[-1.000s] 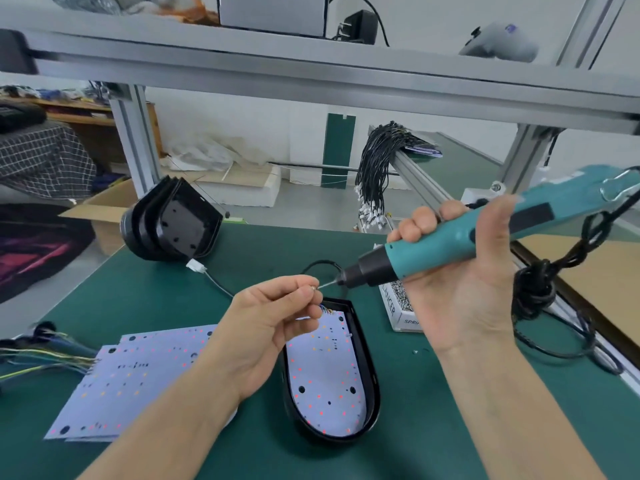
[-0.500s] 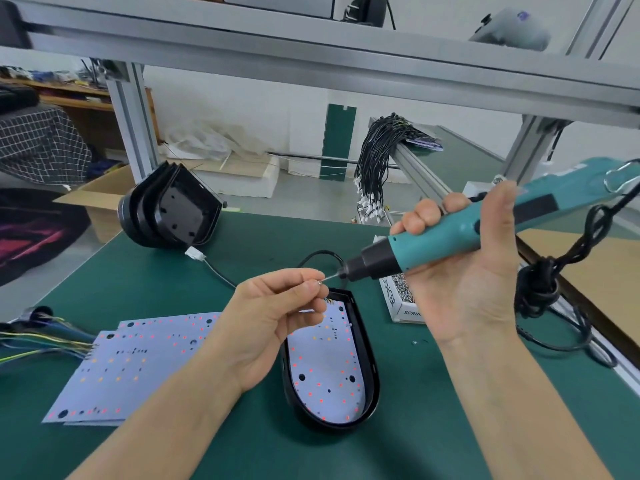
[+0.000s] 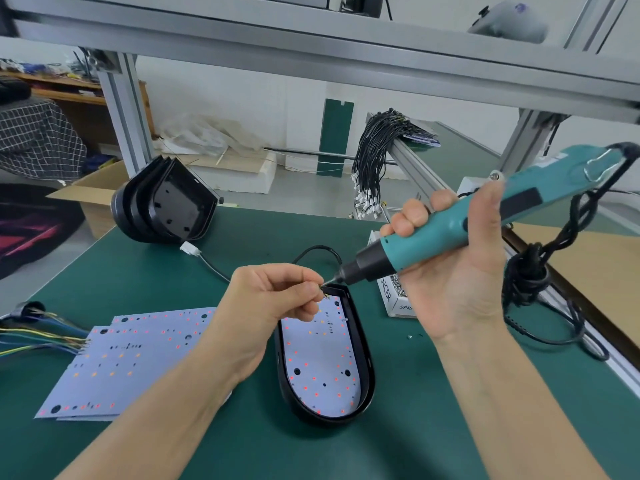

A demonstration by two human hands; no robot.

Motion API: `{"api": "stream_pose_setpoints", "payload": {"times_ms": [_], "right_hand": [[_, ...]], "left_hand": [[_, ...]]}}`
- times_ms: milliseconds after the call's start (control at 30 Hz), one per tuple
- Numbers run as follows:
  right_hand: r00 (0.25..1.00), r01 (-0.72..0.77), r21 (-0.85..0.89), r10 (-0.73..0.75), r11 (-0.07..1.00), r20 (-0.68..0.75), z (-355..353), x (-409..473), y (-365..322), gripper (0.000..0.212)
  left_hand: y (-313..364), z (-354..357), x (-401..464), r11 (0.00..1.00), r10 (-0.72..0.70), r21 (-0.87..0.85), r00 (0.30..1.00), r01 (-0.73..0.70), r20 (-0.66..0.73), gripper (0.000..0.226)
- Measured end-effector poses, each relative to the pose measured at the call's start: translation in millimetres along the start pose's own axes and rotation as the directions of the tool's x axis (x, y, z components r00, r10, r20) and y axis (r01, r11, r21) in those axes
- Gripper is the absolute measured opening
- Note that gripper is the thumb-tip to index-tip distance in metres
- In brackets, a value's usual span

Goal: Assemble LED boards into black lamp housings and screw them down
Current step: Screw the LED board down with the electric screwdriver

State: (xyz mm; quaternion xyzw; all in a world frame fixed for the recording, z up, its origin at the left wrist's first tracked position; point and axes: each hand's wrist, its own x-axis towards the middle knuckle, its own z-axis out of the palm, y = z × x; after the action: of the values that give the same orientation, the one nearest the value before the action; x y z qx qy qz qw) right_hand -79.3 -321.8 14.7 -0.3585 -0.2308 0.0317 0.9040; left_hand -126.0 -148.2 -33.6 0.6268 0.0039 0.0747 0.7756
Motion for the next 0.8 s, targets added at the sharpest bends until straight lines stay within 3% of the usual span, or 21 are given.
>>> {"api": "stream_pose_setpoints", "payload": {"times_ms": [167, 533, 700, 800], "right_hand": [[0.997, 0.062, 0.047, -0.059, 0.997, -0.053, -5, -5, 13, 0.05], [0.982, 0.095, 0.165, -0.066, 0.982, -0.177, -16, -4, 23, 0.049], [0.98, 0.093, 0.182, -0.057, 0.979, -0.192, -17, -1, 24, 0.05], [0.979, 0.094, 0.19, -0.056, 0.977, -0.198, -19, 0, 25, 0.048]], "left_hand": [[-2, 0, 4, 1.0, -0.026, -0.013, 0.998, 0.026, -0.061, 0.019], [-5, 2, 10, 0.998, -0.057, -0.039, 0.997, 0.055, -0.045, 0.013], [-6, 3, 11, 0.997, -0.068, -0.027, 0.997, 0.067, -0.046, 0.019], [-5, 2, 10, 0.994, -0.1, -0.041, 0.994, 0.098, -0.034, 0.034]]}}
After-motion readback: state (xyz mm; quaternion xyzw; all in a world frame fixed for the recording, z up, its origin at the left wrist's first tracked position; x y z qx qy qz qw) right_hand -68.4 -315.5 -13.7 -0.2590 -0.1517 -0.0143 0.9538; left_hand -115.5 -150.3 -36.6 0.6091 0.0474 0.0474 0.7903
